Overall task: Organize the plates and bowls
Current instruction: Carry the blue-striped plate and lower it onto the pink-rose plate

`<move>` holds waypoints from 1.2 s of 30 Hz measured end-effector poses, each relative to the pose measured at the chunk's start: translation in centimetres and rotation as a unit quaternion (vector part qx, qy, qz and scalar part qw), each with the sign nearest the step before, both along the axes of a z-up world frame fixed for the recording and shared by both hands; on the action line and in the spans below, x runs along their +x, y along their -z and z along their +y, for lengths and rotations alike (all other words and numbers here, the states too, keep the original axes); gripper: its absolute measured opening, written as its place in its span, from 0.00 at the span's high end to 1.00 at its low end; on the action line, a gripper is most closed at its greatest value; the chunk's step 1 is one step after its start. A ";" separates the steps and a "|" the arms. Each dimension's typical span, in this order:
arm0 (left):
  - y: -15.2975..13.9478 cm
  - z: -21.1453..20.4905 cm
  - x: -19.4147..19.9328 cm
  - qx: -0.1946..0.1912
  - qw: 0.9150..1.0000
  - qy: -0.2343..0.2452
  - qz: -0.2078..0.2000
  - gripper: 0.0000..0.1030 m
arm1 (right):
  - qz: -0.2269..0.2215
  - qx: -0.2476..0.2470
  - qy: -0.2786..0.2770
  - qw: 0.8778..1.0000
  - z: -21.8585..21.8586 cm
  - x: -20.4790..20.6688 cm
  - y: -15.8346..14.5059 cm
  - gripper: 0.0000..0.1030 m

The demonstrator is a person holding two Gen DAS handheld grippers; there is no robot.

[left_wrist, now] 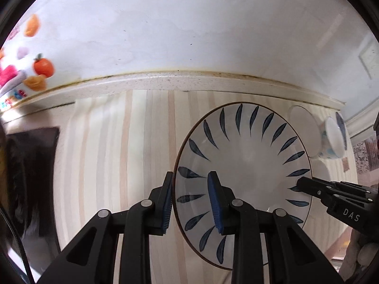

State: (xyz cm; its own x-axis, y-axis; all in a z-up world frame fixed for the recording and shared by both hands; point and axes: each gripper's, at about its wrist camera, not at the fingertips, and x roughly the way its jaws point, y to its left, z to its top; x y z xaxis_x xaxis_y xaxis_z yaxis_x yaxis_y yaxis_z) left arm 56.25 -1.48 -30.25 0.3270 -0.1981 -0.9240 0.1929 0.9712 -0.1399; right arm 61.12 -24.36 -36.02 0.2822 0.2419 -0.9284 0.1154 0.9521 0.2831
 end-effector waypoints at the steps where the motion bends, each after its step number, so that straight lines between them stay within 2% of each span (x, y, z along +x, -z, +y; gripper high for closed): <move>1: -0.2 -0.1 -0.4 -0.001 1.000 0.000 0.001 0.75 | -0.003 0.001 -0.006 1.000 -0.2 -1.0 -0.7 0.86; 4: -1.6 -0.5 -3.0 0.004 1.000 -0.001 -0.005 0.75 | -0.012 0.003 -0.021 1.000 -1.0 -3.9 -2.3 0.86; 9: -2.6 -2.0 -7.6 0.001 1.000 -0.002 -0.007 0.75 | -0.008 0.009 -0.040 0.999 -1.9 -9.3 -2.8 0.86; 12: -2.4 -3.1 -10.0 -0.001 1.000 -0.002 -0.003 0.75 | 0.004 0.011 -0.049 0.999 -2.6 -12.8 -1.7 0.86; 19: -0.4 -4.8 -13.2 0.007 1.000 0.011 0.017 0.75 | 0.030 0.016 -0.053 0.998 -3.8 -17.5 1.5 0.86; 27: 3.5 -6.0 -14.7 0.017 0.998 0.011 0.054 0.75 | 0.039 0.015 -0.049 0.998 -5.2 -19.4 4.8 0.86; 36: 5.4 -7.3 -15.0 0.033 0.997 0.015 0.064 0.75 | 0.048 0.009 -0.048 0.998 -6.3 -19.6 6.7 0.86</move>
